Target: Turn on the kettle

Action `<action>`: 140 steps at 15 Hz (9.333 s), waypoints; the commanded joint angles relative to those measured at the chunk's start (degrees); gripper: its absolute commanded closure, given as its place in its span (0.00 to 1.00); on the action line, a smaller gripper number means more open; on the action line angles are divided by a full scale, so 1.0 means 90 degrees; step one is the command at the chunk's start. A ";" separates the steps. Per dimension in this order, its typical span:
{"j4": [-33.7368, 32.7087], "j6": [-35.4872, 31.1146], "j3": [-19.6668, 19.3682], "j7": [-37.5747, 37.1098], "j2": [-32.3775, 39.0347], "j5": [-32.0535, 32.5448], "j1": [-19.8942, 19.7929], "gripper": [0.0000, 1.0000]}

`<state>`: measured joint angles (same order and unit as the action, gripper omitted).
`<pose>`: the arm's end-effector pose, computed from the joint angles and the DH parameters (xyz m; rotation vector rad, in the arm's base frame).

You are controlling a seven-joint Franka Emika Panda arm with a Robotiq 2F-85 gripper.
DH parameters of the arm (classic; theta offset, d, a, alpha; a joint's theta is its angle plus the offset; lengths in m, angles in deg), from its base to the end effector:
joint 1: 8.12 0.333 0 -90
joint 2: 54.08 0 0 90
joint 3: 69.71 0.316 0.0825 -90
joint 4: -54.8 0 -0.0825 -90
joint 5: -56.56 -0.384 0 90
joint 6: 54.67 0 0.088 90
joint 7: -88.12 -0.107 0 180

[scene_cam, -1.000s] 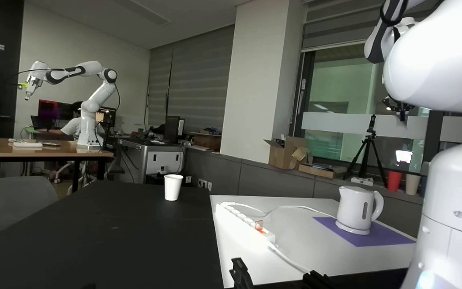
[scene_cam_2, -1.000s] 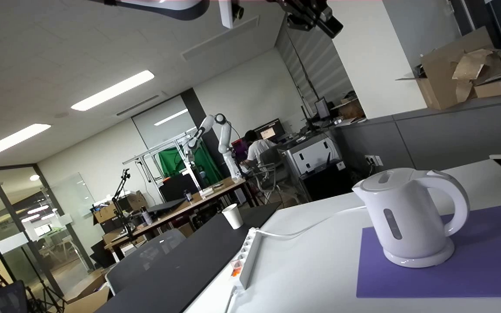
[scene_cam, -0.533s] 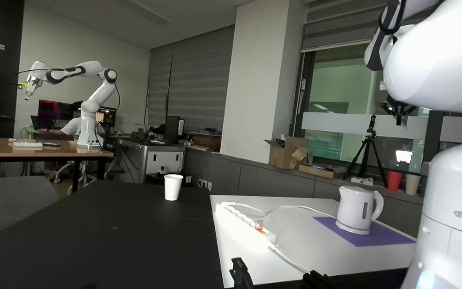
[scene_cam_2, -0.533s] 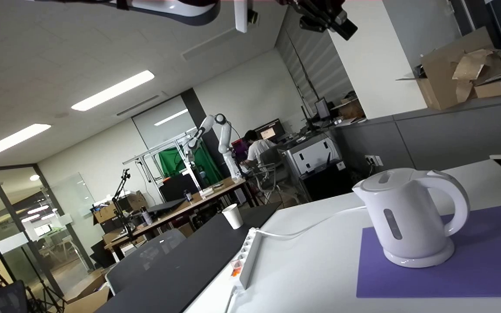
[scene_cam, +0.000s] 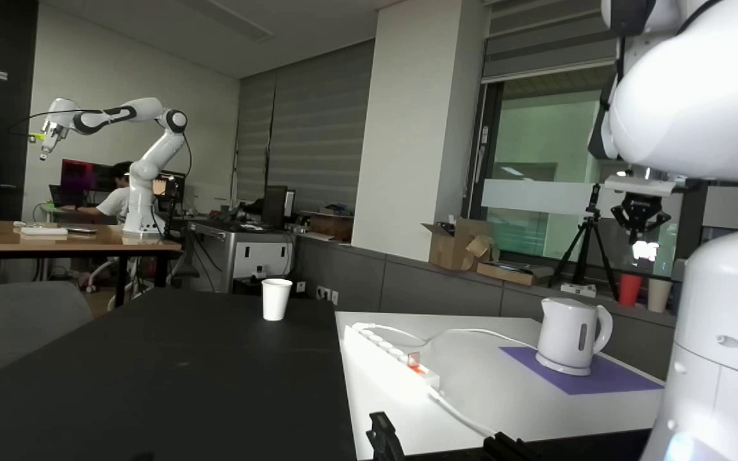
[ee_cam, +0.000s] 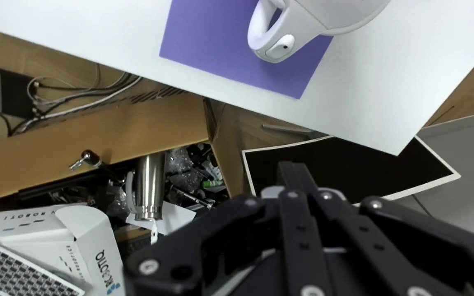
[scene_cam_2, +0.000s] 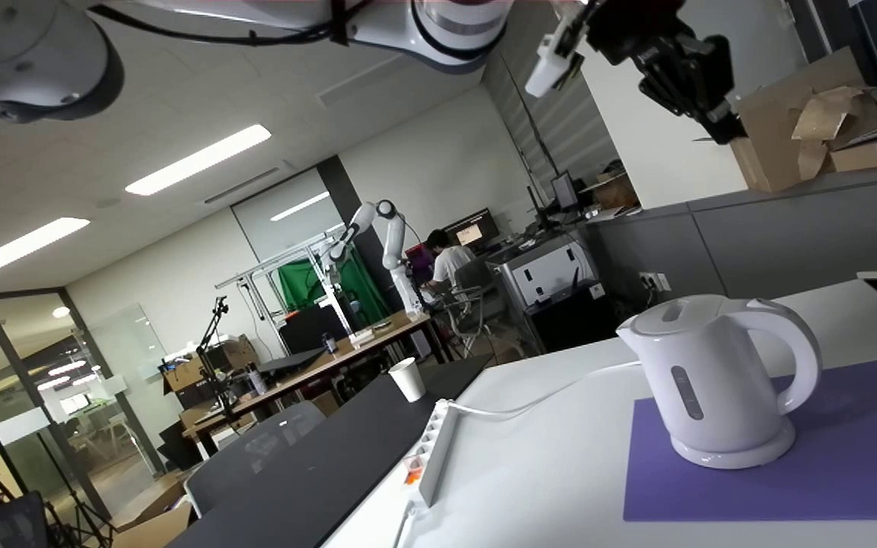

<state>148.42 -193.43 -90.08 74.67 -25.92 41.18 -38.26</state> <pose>0.4770 -0.5208 0.3818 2.4915 -1.7465 0.5085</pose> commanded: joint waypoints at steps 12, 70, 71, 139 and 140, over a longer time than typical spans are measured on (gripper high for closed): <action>-0.3254 0.1981 0.0879 -0.0904 0.2784 -0.1037 -0.1386 1.00; -0.4953 0.3064 0.0541 -0.2037 0.4131 0.0565 -0.0474 1.00; -0.4896 0.2980 0.0502 -0.2027 0.4124 0.0631 -0.0384 1.00; -0.4926 0.3788 -0.0328 0.0053 0.2935 0.2235 0.1151 0.00; -0.4926 0.3789 -0.0333 0.0053 0.2935 0.2235 0.1152 0.00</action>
<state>104.09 -159.33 -93.08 75.15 0.50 61.30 -27.89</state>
